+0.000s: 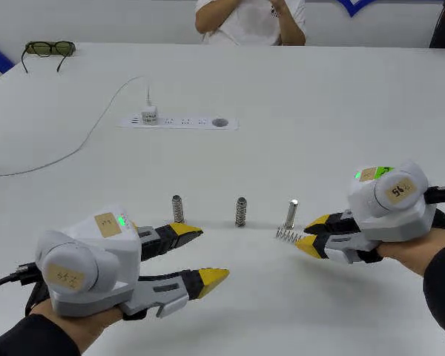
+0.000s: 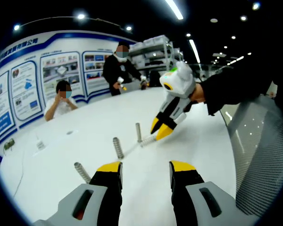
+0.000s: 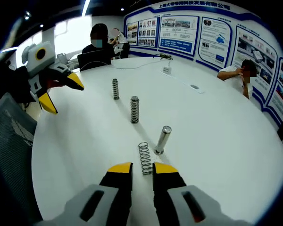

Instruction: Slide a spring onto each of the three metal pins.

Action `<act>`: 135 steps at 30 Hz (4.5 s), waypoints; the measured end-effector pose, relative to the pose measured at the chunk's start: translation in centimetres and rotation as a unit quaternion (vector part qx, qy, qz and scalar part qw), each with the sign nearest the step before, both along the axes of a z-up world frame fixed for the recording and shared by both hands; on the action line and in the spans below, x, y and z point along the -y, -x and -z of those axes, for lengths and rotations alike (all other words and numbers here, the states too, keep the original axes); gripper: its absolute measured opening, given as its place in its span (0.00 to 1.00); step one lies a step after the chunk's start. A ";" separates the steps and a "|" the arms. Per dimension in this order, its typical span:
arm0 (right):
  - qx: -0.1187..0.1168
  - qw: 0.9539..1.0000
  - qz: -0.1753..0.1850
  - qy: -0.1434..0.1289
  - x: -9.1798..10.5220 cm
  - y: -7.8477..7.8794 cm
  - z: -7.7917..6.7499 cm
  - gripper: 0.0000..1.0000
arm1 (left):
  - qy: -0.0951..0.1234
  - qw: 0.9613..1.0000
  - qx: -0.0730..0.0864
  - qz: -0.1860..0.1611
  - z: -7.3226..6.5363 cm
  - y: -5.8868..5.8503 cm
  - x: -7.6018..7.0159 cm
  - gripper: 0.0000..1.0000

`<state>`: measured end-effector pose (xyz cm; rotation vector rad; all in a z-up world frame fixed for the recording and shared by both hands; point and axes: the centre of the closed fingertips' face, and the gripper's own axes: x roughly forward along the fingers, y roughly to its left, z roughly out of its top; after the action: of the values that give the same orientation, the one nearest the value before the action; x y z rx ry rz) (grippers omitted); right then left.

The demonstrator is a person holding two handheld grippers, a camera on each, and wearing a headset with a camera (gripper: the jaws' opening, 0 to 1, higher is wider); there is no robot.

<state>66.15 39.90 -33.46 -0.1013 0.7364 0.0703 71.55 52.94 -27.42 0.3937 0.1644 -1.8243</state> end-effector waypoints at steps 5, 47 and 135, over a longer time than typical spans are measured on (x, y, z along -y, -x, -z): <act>-0.004 1.000 0.002 -0.005 0.4 0.1 0.6 0.16 | -0.003 1.000 0.000 -0.001 0.1 0.0 0.0 0.40; -0.002 0.996 -0.084 -0.020 -5.8 0.0 -4.0 0.11 | -0.012 0.998 0.025 0.054 0.9 2.0 1.8 0.34; 0.038 0.982 -0.186 -0.015 -13.2 -2.6 -10.5 0.12 | 0.005 0.996 -0.055 0.066 -0.3 4.4 2.1 0.10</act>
<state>68.73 53.13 -23.00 -0.2111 0.6317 0.4326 67.14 50.82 -27.13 0.3027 0.2098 -1.9778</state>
